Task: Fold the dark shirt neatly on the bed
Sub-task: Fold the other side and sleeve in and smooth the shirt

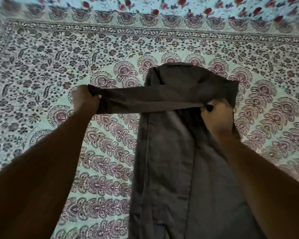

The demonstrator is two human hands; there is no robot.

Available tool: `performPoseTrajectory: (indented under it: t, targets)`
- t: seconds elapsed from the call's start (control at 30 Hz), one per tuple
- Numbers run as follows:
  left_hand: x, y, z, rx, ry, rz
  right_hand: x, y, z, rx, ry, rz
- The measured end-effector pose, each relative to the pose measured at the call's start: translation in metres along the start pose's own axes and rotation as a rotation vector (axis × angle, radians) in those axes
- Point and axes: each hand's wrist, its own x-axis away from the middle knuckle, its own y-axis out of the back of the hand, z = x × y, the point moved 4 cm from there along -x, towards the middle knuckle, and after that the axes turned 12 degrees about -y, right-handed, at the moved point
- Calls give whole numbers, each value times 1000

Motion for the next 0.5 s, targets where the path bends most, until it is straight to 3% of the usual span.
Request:
performPoseTrajectory:
  t: [0.1,0.17,0.23,0.4,0.43,0.5]
  targets:
    - [6,-11,7,-65,52,-10,6,-13,2,29,-2,43]
    - [19,-17,-3,-220,-43,-70,7,-20,-1,28,2,75]
    - [37,-37,-26,-260,-282,-24,6,-23,-8,-9,4,121]
    - [118,-112,-121,-75,-1102,374,8,-21,-25,-10,85,267]
    - [130,-126,-137,-105,-1153,420,11,-18,-33,-2,96,237]
    - [144,-151,-167,-204,-1059,506,20,-8,-55,5,80,101]
